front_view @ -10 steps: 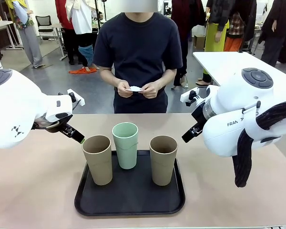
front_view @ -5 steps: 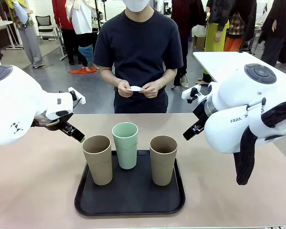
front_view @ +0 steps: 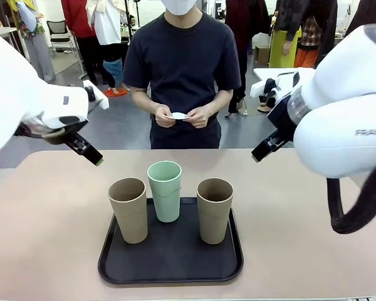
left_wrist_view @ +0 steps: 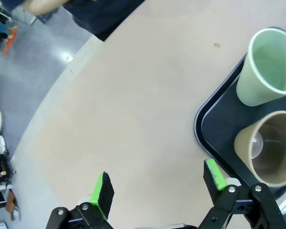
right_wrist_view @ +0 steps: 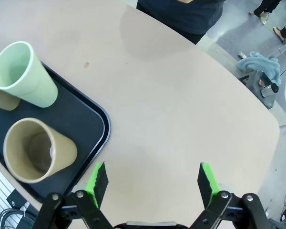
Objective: Place coasters on the table and set cups on them.
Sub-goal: Pick up one Reusable plastic cup and place it on a coaster set by the human.
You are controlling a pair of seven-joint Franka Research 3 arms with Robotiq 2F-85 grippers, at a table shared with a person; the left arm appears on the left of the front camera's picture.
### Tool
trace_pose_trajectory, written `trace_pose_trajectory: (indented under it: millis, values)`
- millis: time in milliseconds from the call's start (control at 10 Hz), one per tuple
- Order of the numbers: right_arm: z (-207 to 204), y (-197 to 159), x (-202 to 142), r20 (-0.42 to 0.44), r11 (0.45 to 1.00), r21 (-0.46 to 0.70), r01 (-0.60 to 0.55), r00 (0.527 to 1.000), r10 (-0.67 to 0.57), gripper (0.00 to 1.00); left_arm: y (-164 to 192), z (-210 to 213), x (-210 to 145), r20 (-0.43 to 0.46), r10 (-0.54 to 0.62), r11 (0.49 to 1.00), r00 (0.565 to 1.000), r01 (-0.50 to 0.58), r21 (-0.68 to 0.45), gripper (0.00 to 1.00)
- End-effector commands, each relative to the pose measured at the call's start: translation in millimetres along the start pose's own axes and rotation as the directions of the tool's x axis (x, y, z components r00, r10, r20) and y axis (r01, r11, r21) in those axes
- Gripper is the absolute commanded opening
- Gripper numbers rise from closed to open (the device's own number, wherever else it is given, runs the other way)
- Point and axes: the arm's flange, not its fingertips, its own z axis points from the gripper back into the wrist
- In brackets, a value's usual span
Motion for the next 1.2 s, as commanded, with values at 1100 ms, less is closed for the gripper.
trace_pose_trajectory:
  millis: [1100]
  values:
    - [54,12,-2,0.002,0.999,-0.046,-0.027,1.0,0.027,1.0,9,72,-6,0.044,0.02,0.999,0.999,-0.022,0.045,1.0]
